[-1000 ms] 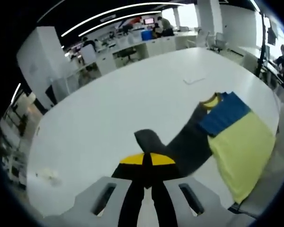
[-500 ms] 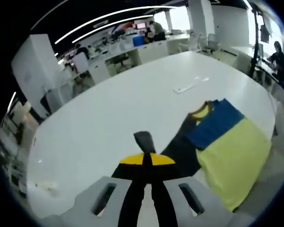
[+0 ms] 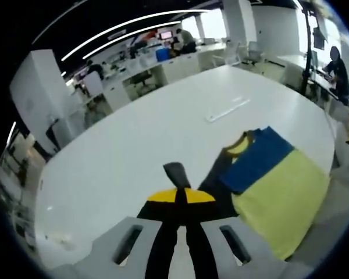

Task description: Fold the garment on the visible template until the final outline fits inside the template.

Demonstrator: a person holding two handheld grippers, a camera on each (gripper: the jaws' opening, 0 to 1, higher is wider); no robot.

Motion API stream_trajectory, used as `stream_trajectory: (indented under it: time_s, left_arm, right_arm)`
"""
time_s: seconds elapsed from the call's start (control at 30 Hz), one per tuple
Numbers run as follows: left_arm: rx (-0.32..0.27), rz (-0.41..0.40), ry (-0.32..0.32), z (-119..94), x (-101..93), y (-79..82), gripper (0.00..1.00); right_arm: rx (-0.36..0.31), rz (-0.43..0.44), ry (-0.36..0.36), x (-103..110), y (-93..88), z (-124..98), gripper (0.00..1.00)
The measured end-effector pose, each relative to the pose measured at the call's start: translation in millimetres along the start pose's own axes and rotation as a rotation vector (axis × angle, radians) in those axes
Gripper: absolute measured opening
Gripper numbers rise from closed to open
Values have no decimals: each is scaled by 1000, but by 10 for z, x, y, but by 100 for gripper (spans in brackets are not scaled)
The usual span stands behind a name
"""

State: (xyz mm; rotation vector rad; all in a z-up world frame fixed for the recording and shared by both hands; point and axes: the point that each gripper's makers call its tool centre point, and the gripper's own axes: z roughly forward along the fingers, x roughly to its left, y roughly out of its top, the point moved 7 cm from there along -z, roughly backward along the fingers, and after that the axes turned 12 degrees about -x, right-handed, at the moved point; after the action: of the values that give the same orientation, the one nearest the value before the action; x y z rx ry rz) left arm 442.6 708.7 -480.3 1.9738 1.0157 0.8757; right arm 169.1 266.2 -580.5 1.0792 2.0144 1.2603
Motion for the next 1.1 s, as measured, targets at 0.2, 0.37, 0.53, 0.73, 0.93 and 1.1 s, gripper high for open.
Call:
stream_trajectory:
  time_s: [0.2,0.37,0.53,0.73,0.93,1.1]
  left_arm:
    - [-17,8,-23,23,-148,107,0]
    - [-23,18,-35,51,-231,190,0]
    - [-34,29,-49,82,-318,270,0]
    - [-47,39,-63,115,-388,352,0]
    - [-57,45,-70,144,-434,417,0]
    - [-61,56,-82,184,-498,483,0]
  right_arm:
    - [-8,0,-1,22,17,-20,100]
    - [-12,6,2,42,17,-23,100]
    - [-19,9,-1,42,35,-31,100]
    - [-19,7,5,44,46,-26,100]
    - [-16,12,5,22,27,-31,100]
    - [-12,14,9,8,20,-25,100]
